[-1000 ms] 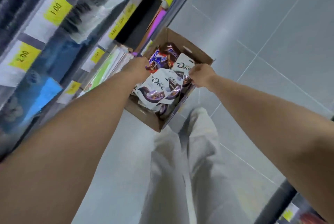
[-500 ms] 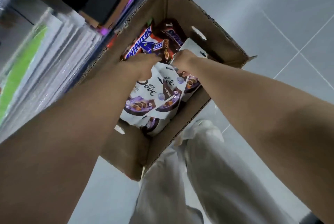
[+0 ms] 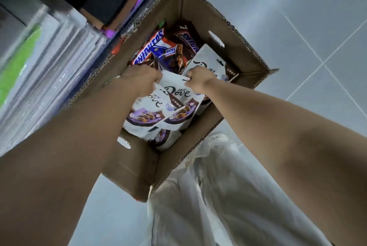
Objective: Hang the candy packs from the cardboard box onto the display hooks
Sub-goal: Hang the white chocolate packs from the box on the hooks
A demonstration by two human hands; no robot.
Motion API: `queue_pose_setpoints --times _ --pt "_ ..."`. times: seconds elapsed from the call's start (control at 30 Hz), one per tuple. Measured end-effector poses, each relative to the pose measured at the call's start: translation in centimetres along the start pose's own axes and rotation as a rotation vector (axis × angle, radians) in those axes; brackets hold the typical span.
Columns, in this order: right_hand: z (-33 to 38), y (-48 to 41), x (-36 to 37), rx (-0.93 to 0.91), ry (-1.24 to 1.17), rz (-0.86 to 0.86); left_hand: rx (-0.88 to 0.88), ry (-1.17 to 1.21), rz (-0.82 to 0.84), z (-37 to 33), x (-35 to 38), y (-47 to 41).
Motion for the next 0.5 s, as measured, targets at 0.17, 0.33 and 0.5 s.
queue_pose_setpoints --times 0.17,0.33,0.5 --pt "4.1 6.5 -3.2 -0.111 0.091 0.058 -0.010 0.105 -0.013 -0.1 -2.5 7.3" --pt "10.3 14.5 -6.3 -0.146 0.053 0.028 -0.066 0.333 -0.101 1.0 -6.3 17.1" --pt "17.4 24.5 -10.1 -0.116 0.004 -0.148 -0.170 0.567 -0.386 1.2 -11.6 28.5"
Point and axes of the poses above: each hand's wrist, its own y-axis away from the middle knuckle, its own x-axis out of the palm, z = x × y, the point moved 1 cm from there along -y, towards the middle knuckle, and after that the axes turned 4 degrees about z, right-handed, at the moved point
